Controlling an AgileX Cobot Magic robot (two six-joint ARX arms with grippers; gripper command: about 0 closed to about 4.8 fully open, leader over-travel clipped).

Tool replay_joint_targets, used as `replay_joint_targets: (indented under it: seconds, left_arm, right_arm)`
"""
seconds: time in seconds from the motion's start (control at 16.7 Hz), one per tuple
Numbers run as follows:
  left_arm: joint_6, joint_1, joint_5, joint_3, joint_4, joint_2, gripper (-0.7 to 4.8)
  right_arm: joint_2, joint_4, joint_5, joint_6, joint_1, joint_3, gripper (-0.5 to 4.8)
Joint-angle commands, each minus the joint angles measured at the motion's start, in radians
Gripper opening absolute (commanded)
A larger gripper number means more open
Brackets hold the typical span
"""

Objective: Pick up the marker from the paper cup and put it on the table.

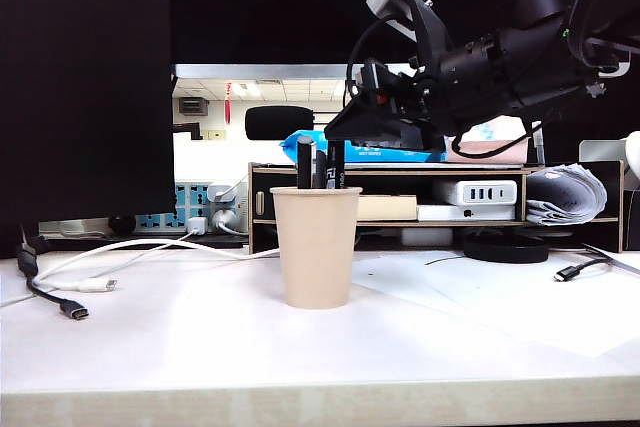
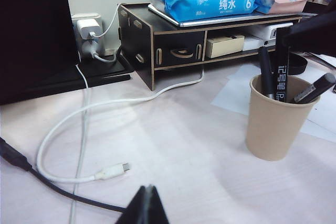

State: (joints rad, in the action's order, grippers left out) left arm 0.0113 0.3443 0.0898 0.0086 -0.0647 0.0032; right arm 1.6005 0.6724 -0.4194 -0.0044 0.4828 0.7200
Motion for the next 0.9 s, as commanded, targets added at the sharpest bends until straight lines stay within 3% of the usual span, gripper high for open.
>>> replay_joint_targets:
  seconds: [0.06,0.9]
  left_arm:
    - [-0.008,0.000,0.001,0.001,0.011,0.000,-0.05]
    - [-0.008,0.000,0.002,0.001,0.010,0.000,-0.05]
  right_arm:
    - [-0.002,0.032,-0.002,0.005,0.001,0.005,1.66]
    - [0.012,0.045,0.036,0.030,0.058,0.009,0.47]
